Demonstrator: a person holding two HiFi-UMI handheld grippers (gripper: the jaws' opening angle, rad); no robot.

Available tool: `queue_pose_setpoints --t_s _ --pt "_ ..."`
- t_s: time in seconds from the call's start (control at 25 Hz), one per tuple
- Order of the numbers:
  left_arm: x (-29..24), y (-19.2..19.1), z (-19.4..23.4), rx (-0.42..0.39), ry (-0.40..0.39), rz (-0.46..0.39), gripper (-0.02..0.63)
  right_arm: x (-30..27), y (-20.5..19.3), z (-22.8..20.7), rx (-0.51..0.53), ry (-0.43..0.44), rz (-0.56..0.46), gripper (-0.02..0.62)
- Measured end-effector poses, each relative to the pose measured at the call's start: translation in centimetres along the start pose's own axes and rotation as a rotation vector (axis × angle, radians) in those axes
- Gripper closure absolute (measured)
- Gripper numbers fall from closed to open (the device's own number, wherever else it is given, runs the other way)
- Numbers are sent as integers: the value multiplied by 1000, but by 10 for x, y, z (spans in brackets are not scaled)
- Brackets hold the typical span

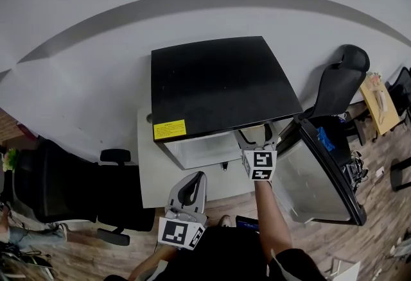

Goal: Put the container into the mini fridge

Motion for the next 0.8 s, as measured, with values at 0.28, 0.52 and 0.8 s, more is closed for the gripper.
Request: queue_pose_setpoints --t_s 0.28,0.52,0.8 --pt "0 -4 2 11 5 9 598 -10 1 -1 14 15 15 140" --pt "0 -4 3 13 1 6 598 -10 2 -2 3 16 23 140" --pt "2 -3 6 16 -1 4 598 9 3 -1 -21 -13 18 140"
Point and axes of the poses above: the fingertips, and each gripper's own axes: x backward along the fingers, z to its left, y out of its top, the point moved 4 cm from there along x, backward along the fingers, and after that the axes turned 2 degrees about -y, right-handed, at the moved point
